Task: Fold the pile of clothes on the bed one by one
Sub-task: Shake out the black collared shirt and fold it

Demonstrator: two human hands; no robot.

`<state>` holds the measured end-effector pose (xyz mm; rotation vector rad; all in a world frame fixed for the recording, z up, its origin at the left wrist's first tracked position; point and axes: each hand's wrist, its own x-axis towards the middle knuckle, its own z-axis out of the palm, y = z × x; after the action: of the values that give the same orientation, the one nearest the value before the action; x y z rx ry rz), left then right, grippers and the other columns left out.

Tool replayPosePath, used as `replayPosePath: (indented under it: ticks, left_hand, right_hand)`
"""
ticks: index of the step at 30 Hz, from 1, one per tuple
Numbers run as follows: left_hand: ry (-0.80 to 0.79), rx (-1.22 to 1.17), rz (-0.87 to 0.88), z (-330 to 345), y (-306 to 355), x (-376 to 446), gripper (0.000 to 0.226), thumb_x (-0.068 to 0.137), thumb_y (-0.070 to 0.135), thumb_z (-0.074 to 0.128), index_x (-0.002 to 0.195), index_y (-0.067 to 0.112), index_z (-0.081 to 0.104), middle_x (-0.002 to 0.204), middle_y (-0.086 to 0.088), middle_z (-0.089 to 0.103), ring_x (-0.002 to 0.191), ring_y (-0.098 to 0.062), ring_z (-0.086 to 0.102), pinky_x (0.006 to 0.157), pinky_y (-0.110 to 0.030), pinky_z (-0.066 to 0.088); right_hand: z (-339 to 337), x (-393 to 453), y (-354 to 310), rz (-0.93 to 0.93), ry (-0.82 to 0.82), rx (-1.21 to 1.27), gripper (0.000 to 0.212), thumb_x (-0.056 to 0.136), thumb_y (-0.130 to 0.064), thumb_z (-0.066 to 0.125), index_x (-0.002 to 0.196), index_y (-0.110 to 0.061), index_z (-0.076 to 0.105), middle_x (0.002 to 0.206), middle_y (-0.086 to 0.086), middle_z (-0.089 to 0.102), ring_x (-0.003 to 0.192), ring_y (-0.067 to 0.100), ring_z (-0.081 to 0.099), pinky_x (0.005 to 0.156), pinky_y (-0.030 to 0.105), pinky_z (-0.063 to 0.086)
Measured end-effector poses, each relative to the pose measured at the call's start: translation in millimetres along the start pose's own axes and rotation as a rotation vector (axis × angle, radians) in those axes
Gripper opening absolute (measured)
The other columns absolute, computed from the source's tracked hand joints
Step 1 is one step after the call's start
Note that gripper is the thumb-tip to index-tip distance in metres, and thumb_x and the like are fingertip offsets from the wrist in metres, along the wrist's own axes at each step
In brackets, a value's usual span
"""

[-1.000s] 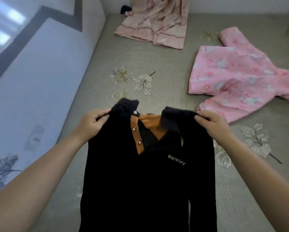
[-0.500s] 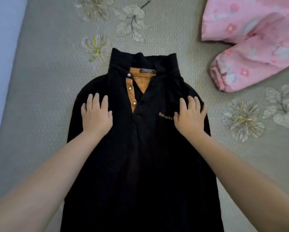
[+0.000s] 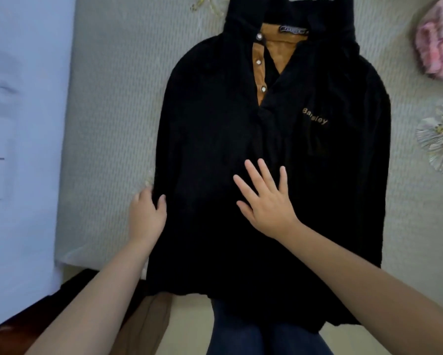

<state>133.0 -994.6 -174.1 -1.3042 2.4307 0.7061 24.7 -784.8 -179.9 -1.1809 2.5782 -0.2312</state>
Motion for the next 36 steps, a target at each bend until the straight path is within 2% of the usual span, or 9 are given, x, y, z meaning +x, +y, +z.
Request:
replayPosePath:
  ticks: [4, 8, 13, 16, 20, 23, 28, 32, 36]
  left_hand:
    - [-0.072, -0.071, 0.004, 2, -29, -32, 0.024, 0.095, 0.015, 0.044, 0.074, 0.006, 0.051, 0.069, -0.007, 0.054, 0.07, -0.026, 0.053, 0.057, -0.028, 0.028]
    - [0.011, -0.237, -0.097, -3, -45, -41, 0.015, 0.098, 0.015, 0.037, 0.087, 0.01, 0.047, 0.077, -0.005, 0.048, 0.075, -0.021, 0.046, 0.056, -0.024, 0.022]
    - [0.443, -0.339, -0.17, -62, -54, -4, 0.019, 0.099, 0.016, 0.033, 0.099, 0.006, 0.049, 0.08, -0.007, 0.047, 0.08, -0.021, 0.044, 0.06, -0.022, 0.022]
    - [0.588, -0.476, -0.135, -102, -65, 29, 0.026, 0.096, 0.014, 0.038, 0.113, -0.005, 0.046, 0.089, -0.01, 0.057, 0.091, -0.029, 0.052, 0.081, -0.032, 0.035]
    - [0.187, -0.318, -0.291, -89, -88, 25, 0.067, 0.09, 0.035, 0.052, 0.141, 0.004, 0.022, 0.138, -0.012, 0.041, 0.128, -0.031, 0.039, 0.106, -0.039, 0.032]
    - [-0.04, -0.167, -0.333, -55, -101, 3, 0.073, 0.087, 0.04, 0.056, 0.14, 0.002, 0.025, 0.14, -0.022, 0.034, 0.128, -0.037, 0.035, 0.104, -0.044, 0.033]
    - [0.101, -0.222, -0.197, -38, -99, 7, 0.039, 0.093, 0.02, 0.051, 0.128, 0.003, 0.048, 0.127, -0.019, 0.051, 0.117, -0.032, 0.048, 0.094, -0.036, 0.037]
    - [0.184, -0.447, 0.015, -69, -54, 23, 0.031, 0.093, 0.012, 0.05, 0.121, 0.001, 0.055, 0.125, -0.017, 0.046, 0.117, -0.025, 0.044, 0.092, -0.014, 0.026]
    - [0.115, -0.637, 0.34, -112, 42, 36, 0.03, 0.091, 0.011, 0.053, 0.119, 0.0, 0.055, 0.114, -0.001, 0.05, 0.104, -0.007, 0.044, 0.08, 0.005, 0.029]
  right_hand:
    - [16, -4, -12, -0.076, -0.151, -0.011, 0.051, 0.085, -0.039, 0.055, 0.132, -0.02, 0.049, 0.144, 0.015, 0.039, 0.132, 0.04, 0.033, 0.101, 0.066, 0.019]
    - [32, -9, -11, -0.029, -0.274, -0.042, 0.054, 0.095, -0.043, 0.035, 0.145, -0.03, 0.018, 0.156, 0.004, 0.003, 0.143, 0.03, -0.005, 0.107, 0.053, -0.013]
    - [28, -6, -12, -0.001, -0.376, -0.134, 0.055, 0.095, -0.047, 0.023, 0.145, -0.035, 0.004, 0.155, -0.001, -0.012, 0.142, 0.026, -0.015, 0.11, 0.052, -0.009]
    - [22, -4, -17, 0.028, -0.427, -0.162, 0.055, 0.096, -0.047, 0.023, 0.145, -0.036, 0.0, 0.155, -0.002, -0.015, 0.141, 0.026, -0.016, 0.112, 0.052, -0.005]
    - [16, -1, -28, 0.068, -0.467, -0.178, 0.056, 0.097, -0.043, 0.024, 0.145, -0.034, -0.001, 0.154, 0.0, -0.017, 0.141, 0.028, -0.016, 0.113, 0.052, 0.001]
    - [16, 0, -31, 0.099, -0.471, -0.171, 0.056, 0.097, -0.042, 0.026, 0.146, -0.033, -0.001, 0.154, 0.0, -0.018, 0.141, 0.029, -0.015, 0.113, 0.051, 0.003]
    - [15, 0, -34, 0.131, -0.508, -0.184, 0.057, 0.097, -0.041, 0.027, 0.146, -0.033, -0.003, 0.154, 0.001, -0.019, 0.141, 0.029, -0.016, 0.113, 0.051, 0.003]
    - [-2, 6, -31, 0.156, -0.55, -0.007, 0.056, 0.098, -0.035, 0.034, 0.146, -0.031, 0.008, 0.155, -0.002, -0.01, 0.143, 0.024, -0.011, 0.115, 0.046, 0.005]
    - [-39, 2, -22, 0.292, -0.298, 0.232, 0.05, 0.095, -0.021, 0.045, 0.142, -0.015, 0.03, 0.154, 0.005, 0.017, 0.14, 0.024, 0.021, 0.111, 0.036, 0.029]
